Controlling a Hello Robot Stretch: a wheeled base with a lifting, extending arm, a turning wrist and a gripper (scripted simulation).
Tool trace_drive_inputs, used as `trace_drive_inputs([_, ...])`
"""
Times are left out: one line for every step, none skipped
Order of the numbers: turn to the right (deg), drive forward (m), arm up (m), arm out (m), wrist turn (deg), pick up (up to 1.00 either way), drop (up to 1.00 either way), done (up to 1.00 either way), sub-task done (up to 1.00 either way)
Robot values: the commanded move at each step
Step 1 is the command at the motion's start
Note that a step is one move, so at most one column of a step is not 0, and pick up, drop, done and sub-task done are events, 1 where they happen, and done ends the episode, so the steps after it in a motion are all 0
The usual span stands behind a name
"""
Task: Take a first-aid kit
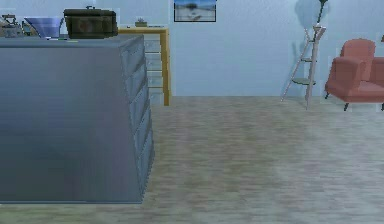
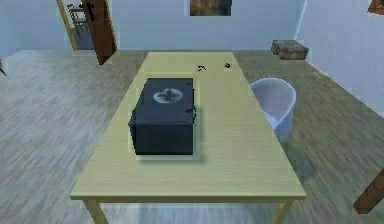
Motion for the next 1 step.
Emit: trace_drive_inputs([0.0, 0.00, 0.50, 0.00, 0.0, 0.00, 0.00, 0.00, 0.00])
